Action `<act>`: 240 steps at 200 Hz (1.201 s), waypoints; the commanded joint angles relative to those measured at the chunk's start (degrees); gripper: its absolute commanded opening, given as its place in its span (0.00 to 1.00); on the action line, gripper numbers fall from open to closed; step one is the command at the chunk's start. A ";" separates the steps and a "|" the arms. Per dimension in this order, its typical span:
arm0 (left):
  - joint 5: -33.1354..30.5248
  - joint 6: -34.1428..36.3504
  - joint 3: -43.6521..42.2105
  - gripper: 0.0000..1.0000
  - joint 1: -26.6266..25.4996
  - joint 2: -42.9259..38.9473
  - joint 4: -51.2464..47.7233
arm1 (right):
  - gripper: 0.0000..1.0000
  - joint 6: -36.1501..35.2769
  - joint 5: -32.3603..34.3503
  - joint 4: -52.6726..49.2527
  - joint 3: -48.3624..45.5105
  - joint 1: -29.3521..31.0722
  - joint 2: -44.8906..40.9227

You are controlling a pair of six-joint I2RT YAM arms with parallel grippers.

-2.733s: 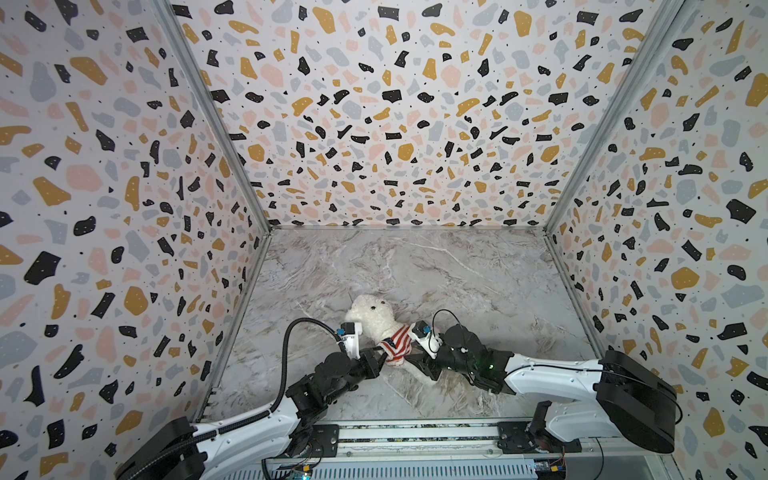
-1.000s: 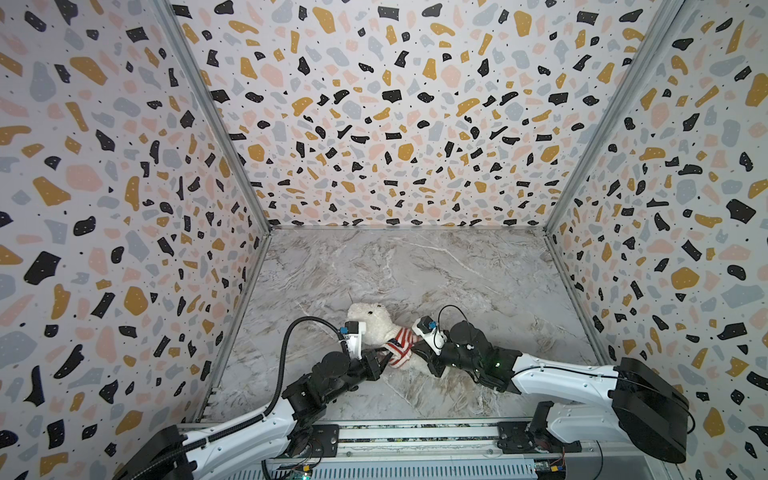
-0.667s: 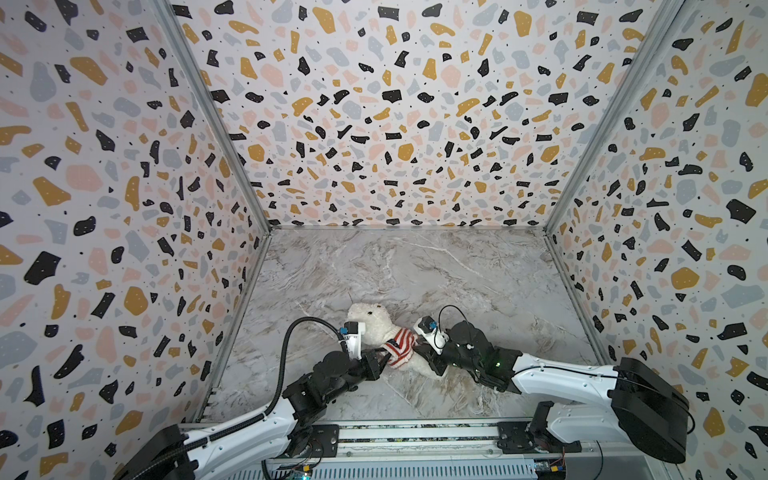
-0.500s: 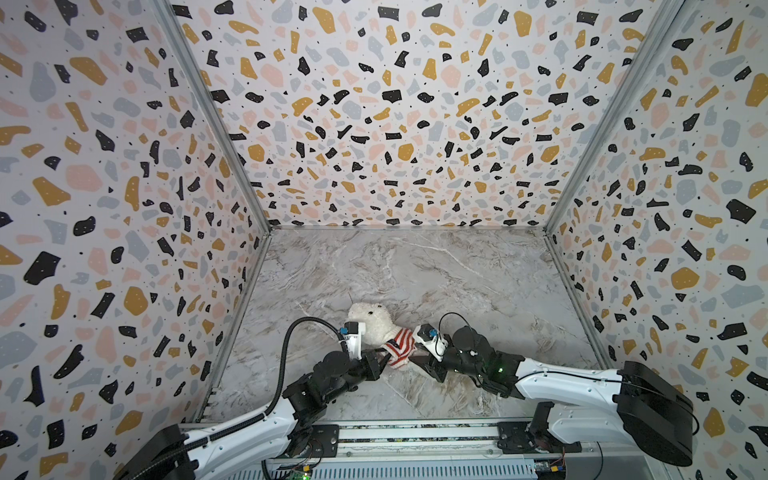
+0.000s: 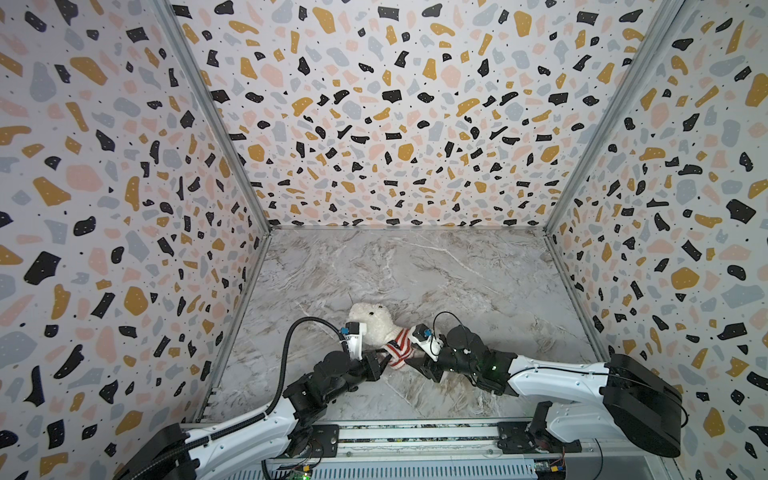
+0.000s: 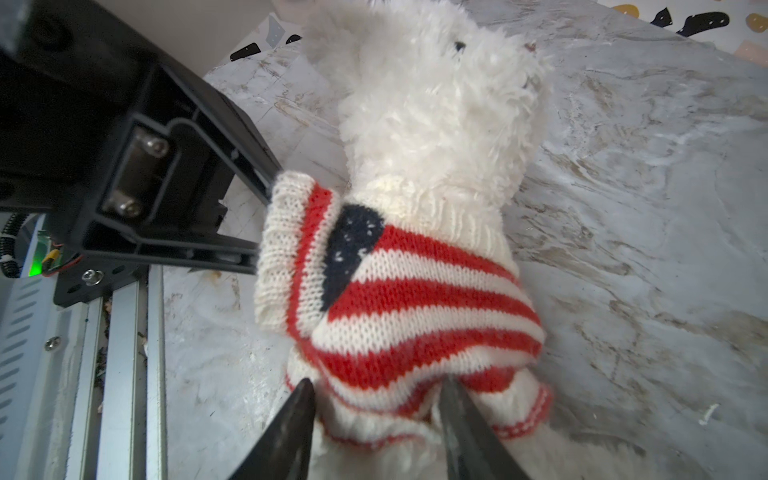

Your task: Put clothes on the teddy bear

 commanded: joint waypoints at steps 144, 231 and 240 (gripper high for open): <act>1.86 0.30 2.08 0.00 0.35 -4.13 -0.93 | 0.00 0.79 9.02 -8.70 -1.19 -6.39 -9.40; 1.92 -0.34 0.56 0.00 0.40 -2.24 2.00 | 0.10 -0.51 5.54 -6.33 -0.79 -3.32 -6.33; 1.94 -0.61 0.18 0.00 0.46 -1.87 2.72 | 0.10 -0.39 5.40 -6.72 -0.36 -3.24 -5.54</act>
